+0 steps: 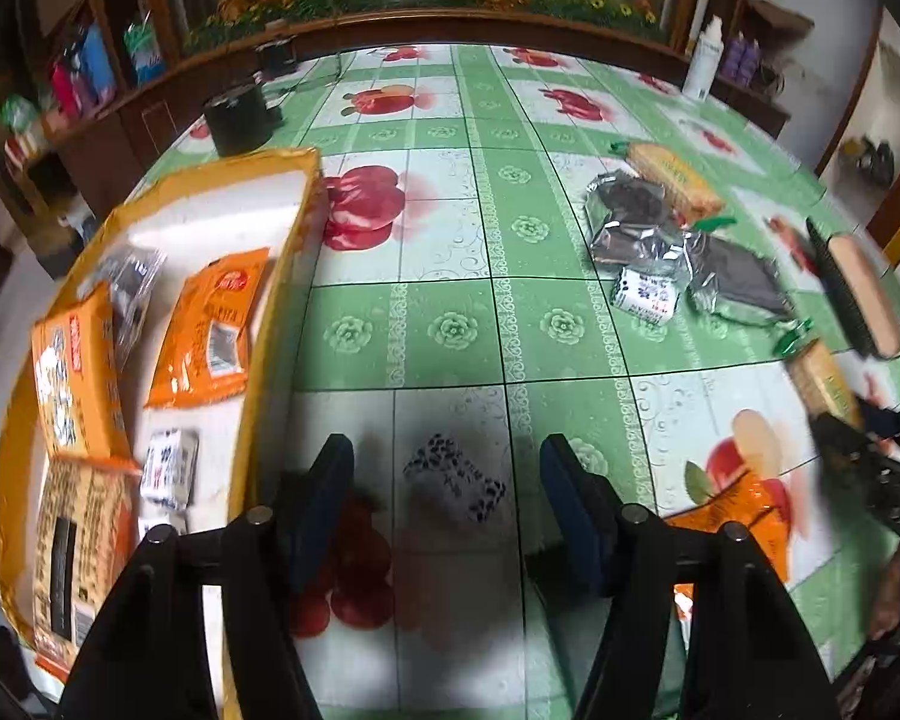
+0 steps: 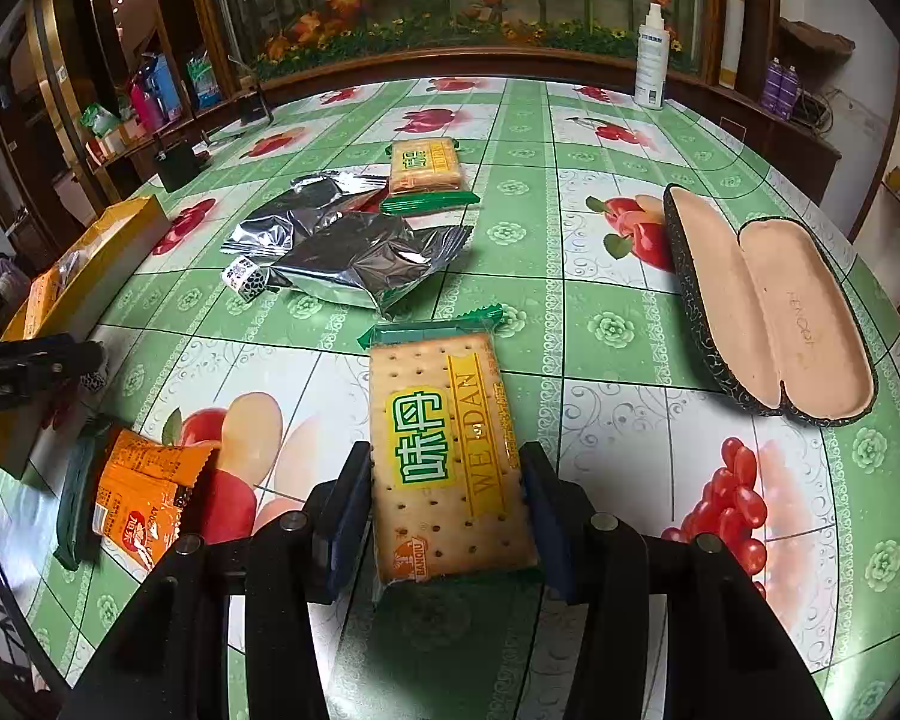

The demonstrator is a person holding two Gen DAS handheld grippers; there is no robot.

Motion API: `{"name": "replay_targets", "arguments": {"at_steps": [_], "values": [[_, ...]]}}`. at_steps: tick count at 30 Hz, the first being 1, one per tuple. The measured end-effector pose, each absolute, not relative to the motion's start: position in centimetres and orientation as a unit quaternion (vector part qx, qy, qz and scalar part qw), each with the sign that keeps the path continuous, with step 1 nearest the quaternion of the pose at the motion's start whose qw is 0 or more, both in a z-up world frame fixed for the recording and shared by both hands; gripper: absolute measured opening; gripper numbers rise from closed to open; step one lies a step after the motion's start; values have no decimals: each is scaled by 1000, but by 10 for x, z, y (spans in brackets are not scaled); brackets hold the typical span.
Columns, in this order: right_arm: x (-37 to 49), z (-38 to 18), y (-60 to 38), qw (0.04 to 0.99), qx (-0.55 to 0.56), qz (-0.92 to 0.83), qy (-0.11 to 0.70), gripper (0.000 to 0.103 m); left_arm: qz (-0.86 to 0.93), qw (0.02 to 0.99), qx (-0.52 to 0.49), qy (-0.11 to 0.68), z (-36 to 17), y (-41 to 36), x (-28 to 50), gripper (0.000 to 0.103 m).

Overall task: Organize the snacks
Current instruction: 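Carry the milk box and WEIDAN cracker pack into the tray and release both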

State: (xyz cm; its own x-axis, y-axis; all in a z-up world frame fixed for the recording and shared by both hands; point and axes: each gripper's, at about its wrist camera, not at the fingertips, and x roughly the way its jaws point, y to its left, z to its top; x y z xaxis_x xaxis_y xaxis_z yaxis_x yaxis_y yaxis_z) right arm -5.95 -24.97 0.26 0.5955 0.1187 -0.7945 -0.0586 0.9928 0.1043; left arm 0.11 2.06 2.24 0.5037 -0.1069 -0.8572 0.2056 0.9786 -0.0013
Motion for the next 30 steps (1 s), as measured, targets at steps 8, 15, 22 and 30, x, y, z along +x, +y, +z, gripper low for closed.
{"name": "replay_targets", "arguments": {"at_steps": [8, 15, 22, 30], "values": [[-59, 3, -249, 893, 35, 50, 446, 52, -101, 872, 95, 469, 15, 12, -9, 30], [-60, 4, -252, 894, 46, 49, 443, 52, -141, 880, 21, 453, 36, 36, -20, 30], [-69, 17, -257, 900, 75, 45, 428, 50, -127, 901, -31, 413, 83, 80, -35, 30], [-73, 61, -217, 911, 63, 88, 397, 50, -55, 906, -88, 410, 88, 162, -40, 30]]}}
